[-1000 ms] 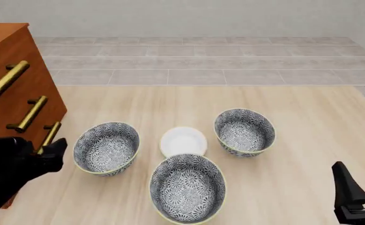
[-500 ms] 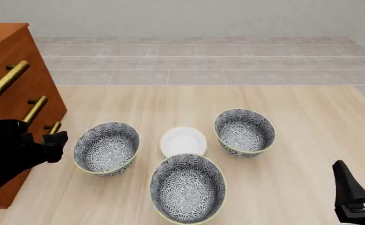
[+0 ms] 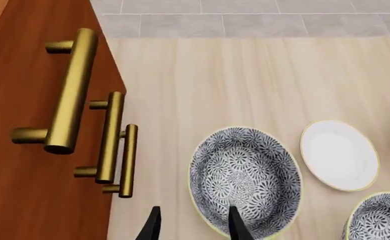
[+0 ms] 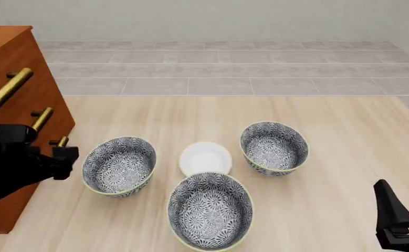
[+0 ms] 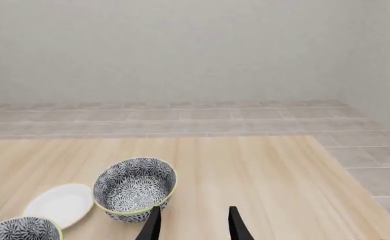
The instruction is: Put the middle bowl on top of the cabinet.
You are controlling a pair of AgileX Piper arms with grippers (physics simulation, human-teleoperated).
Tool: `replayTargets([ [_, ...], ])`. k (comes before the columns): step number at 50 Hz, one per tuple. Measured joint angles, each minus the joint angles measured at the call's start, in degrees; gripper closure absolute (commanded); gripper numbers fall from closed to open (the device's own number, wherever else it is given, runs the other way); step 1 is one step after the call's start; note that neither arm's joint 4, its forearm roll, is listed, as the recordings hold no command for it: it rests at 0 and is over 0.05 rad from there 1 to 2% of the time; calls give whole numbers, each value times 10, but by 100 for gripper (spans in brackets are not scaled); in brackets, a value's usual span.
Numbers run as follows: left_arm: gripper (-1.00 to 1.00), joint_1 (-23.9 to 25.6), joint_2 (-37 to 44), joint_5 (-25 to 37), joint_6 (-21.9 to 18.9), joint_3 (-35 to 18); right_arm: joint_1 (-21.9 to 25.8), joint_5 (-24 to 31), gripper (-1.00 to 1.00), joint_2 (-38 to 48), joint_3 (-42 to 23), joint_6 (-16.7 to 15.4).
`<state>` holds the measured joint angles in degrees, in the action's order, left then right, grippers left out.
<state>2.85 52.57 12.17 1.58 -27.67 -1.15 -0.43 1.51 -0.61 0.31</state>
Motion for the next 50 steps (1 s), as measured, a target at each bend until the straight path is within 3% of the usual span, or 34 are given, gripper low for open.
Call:
replayTargets([
  [16, -100, 7, 38, 26, -19, -20, -3, -7, -100, 9, 2, 7],
  [50, -100, 14, 127, 21, -1, -45, -4, -8, -100, 10, 3, 7],
])
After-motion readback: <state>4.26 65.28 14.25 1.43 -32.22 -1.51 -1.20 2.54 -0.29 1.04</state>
